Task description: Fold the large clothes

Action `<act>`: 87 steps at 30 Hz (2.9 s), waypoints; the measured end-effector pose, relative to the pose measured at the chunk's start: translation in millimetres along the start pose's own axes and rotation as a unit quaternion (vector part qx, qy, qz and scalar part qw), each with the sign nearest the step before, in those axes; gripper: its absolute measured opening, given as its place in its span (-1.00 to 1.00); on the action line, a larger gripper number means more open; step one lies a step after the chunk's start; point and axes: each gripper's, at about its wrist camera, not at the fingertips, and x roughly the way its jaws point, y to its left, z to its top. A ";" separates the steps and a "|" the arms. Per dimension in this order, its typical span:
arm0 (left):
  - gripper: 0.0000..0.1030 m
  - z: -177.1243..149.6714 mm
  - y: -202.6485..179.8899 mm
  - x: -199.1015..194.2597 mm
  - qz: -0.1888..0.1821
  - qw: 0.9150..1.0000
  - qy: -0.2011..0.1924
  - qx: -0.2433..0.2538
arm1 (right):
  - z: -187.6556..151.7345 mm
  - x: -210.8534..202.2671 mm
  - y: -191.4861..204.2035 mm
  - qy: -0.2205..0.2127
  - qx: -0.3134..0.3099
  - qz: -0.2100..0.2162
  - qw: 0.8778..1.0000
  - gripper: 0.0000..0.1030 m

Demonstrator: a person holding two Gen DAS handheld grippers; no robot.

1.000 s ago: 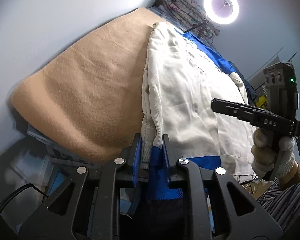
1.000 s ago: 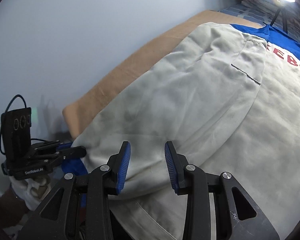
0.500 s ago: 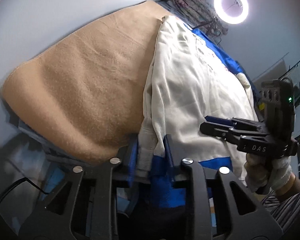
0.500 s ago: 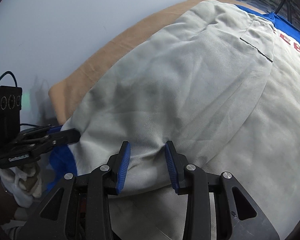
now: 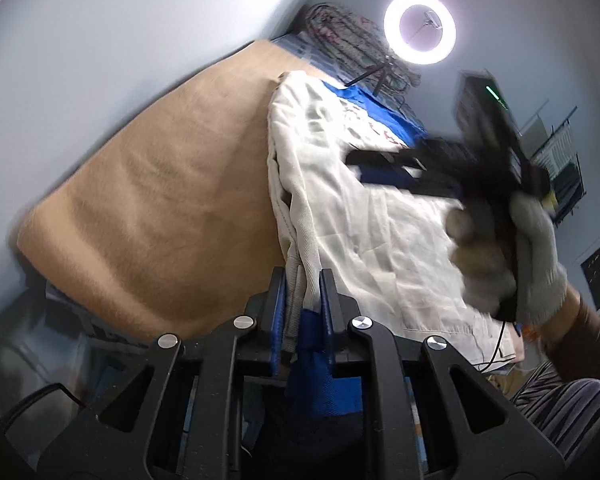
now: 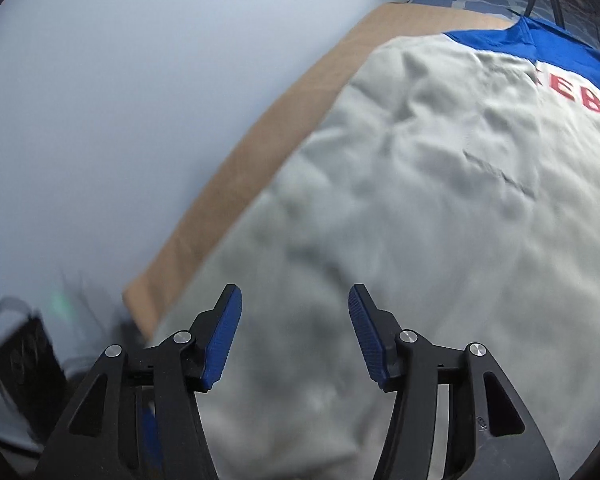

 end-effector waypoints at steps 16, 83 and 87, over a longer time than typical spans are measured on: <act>-0.77 4.0 -43.6 -1.2 0.004 0.998 -0.003 0.068 | 68.8 112.3 50.9 0.088 -0.075 -0.185 0.976 0.15; -0.37 -32.3 -108.8 120.0 -0.068 0.971 0.118 0.197 | 127.2 21.4 -220.3 -0.123 0.092 -0.186 0.970 -1.00; -0.37 -32.0 -113.8 115.6 -0.063 0.969 0.111 0.210 | 125.5 16.9 -212.6 -0.122 0.079 -0.204 0.968 -1.00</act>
